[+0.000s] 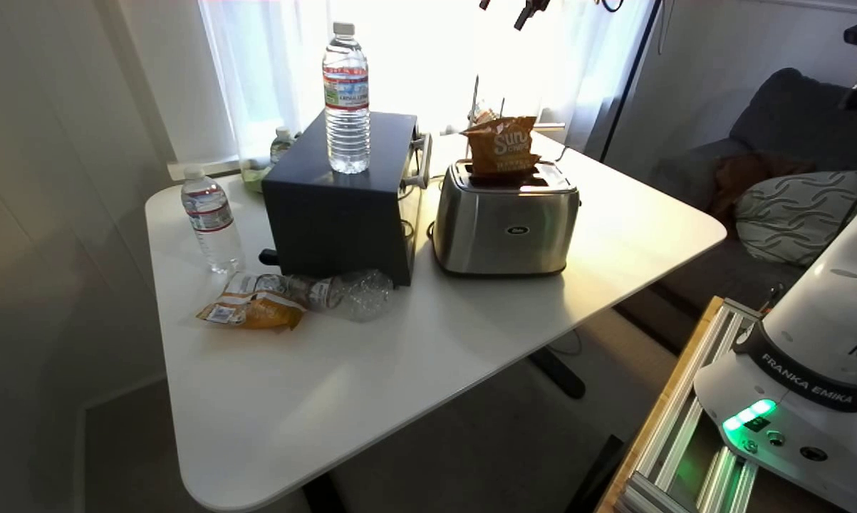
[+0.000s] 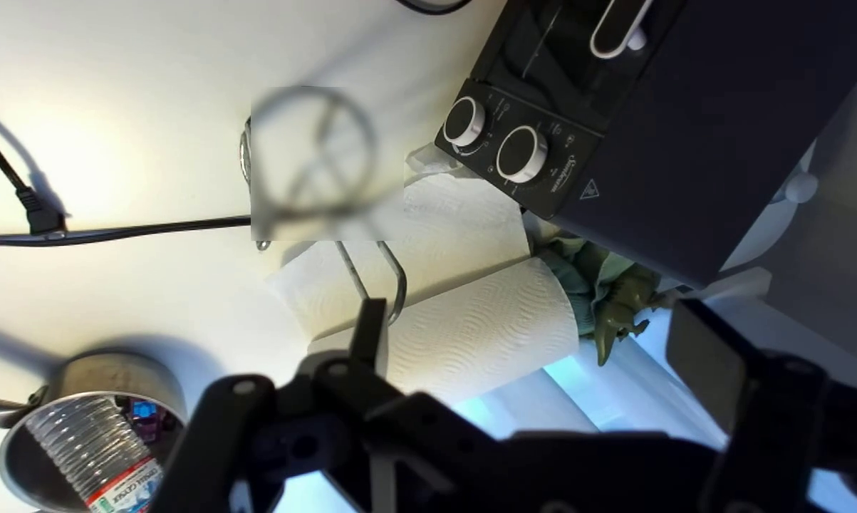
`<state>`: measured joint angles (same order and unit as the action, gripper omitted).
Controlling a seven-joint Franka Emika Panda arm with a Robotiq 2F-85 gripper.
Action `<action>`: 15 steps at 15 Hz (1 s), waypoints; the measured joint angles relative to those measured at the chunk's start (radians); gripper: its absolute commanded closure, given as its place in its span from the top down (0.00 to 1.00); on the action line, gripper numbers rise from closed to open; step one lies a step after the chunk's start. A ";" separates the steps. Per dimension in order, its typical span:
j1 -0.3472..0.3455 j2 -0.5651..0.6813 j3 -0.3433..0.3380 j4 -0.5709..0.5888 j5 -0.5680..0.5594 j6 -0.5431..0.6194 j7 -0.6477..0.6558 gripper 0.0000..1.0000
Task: Move the paper towel forward slightly
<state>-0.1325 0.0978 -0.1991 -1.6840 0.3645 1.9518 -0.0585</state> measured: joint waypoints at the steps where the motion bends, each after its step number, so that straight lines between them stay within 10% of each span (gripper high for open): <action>1: -0.001 0.000 0.001 0.000 -0.001 0.000 0.000 1.00; 15: -0.133 0.395 0.074 0.362 0.136 0.002 -0.035 1.00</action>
<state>-0.2653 0.4927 -0.1253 -1.3216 0.5005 1.9542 -0.0937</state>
